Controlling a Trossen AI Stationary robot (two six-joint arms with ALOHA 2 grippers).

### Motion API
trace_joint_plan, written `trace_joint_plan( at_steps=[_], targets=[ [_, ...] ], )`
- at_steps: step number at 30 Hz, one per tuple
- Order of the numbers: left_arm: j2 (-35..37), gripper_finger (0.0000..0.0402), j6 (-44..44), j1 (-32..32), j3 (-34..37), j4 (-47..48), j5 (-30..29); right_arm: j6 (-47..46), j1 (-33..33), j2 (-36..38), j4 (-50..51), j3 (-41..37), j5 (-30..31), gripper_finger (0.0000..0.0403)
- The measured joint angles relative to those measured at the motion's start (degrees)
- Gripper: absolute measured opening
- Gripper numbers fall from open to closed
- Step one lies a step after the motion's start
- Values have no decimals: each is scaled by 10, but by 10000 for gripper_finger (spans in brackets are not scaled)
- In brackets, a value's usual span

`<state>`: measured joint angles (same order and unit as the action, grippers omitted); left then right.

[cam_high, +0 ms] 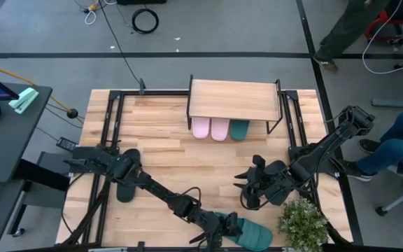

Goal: Pick and place slides into the shelf
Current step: Put the dark green slide under the shelf

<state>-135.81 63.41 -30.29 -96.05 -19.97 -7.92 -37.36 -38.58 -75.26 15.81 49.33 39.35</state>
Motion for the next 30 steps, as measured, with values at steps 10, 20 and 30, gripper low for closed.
trace_joint_plan(
  at_steps=[10,20,30],
  targets=[
    [0,187,3,13,0,-5,3,1,16,0,0,0,0,130],
    [3,183,-33,0,0,-71,-63,160,-8,0,-57,43,-93,130],
    [38,180,-22,-55,0,-88,-443,223,-139,-10,10,160,-110,130]
  ],
)
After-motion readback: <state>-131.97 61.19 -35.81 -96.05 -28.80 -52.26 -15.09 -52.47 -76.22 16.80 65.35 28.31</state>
